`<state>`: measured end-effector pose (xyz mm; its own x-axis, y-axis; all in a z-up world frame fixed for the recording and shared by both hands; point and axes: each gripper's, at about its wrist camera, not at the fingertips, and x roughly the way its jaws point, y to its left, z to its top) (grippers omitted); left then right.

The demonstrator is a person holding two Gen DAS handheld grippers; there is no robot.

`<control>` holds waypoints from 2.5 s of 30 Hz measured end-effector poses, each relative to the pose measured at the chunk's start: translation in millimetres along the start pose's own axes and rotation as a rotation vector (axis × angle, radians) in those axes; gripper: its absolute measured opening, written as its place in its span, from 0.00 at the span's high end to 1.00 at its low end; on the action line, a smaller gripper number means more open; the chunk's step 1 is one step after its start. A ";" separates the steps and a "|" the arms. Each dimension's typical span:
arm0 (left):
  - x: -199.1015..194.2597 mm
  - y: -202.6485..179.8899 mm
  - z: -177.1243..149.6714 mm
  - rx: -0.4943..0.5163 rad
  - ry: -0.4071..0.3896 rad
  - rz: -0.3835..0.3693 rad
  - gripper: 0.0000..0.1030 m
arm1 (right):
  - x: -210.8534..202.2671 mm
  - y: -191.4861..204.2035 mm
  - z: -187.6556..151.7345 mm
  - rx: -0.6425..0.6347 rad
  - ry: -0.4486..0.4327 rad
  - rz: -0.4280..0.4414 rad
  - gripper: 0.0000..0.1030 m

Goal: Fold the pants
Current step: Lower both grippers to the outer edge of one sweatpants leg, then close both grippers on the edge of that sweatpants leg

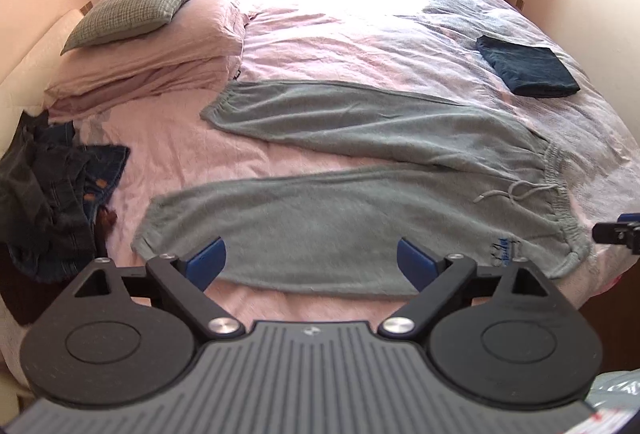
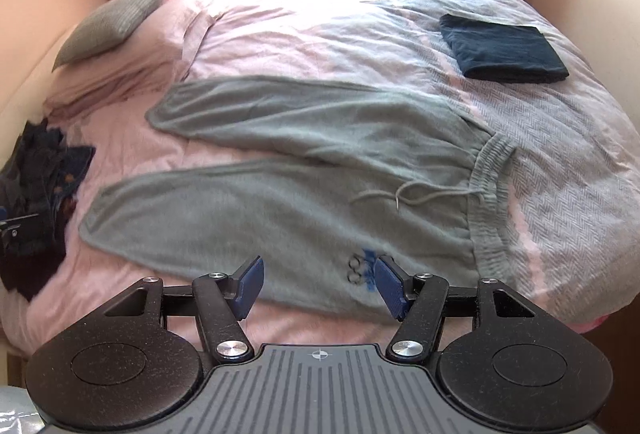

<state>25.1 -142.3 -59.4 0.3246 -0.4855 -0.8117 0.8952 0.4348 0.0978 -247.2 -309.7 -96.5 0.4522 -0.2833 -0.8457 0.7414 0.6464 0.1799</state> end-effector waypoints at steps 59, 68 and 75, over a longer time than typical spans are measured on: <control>562.5 -108.2 250.0 0.992 0.100 -0.376 0.53 | 407.7 -245.7 238.5 -0.151 0.164 0.032 0.64; 498.6 -95.4 232.1 0.927 -0.054 -0.274 0.95 | 331.2 -192.6 217.3 -0.321 -0.018 -0.076 1.00; 343.7 -34.2 159.1 0.642 -0.109 -0.294 0.96 | 202.6 -105.9 132.4 -0.388 -0.150 -0.168 1.00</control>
<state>154.6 -444.8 -250.1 0.0403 -0.6019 -0.7976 0.9424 -0.2423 0.2305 -168.5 -529.4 -220.4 0.4299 -0.4879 -0.7597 0.5830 0.7925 -0.1791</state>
